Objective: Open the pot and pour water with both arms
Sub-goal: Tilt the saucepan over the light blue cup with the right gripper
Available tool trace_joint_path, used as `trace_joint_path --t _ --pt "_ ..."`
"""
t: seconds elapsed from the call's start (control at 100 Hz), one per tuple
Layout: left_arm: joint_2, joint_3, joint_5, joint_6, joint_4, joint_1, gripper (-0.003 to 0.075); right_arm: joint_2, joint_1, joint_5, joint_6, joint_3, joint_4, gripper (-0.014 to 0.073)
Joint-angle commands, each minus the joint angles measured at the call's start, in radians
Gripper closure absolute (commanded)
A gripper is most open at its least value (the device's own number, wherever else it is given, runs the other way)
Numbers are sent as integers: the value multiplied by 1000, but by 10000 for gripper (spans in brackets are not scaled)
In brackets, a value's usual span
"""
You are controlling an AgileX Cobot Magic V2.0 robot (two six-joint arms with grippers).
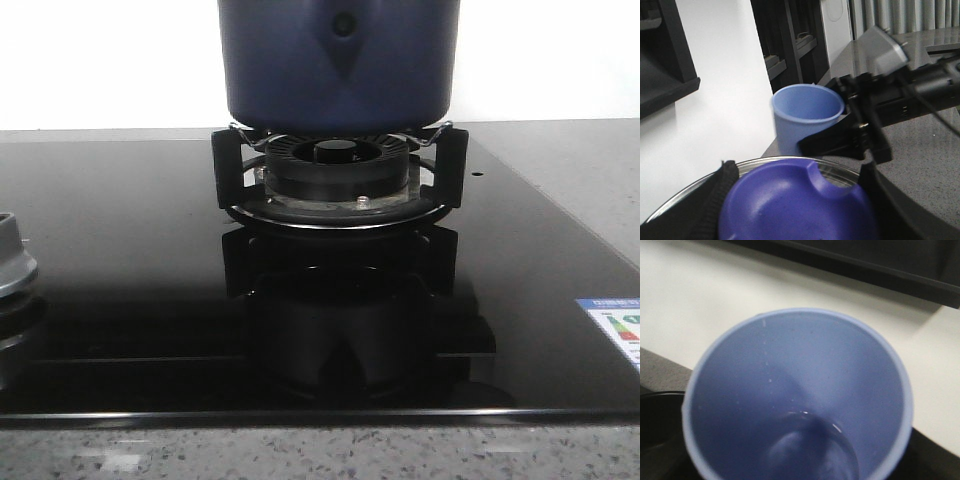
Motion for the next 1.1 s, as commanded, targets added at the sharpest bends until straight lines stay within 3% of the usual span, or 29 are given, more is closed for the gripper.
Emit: trace_joint_path --t 0.0,0.15,0.57,0.93,1.09 --pt "-56 -33 -23 -26 -88 2 531 28 39 -39 -1 -82 -45 305" --pt "-86 -33 -46 -60 -86 2 531 101 91 -1 -8 -142 -108 305" --pt "-121 -33 -50 -60 -81 2 531 196 141 10 -8 -179 -457 305" --pt "-121 -33 -50 -63 -81 2 531 243 141 -98 -8 -179 -890 305" --pt "-121 -33 -50 -63 -81 2 531 263 141 -74 -8 -177 -908 305"
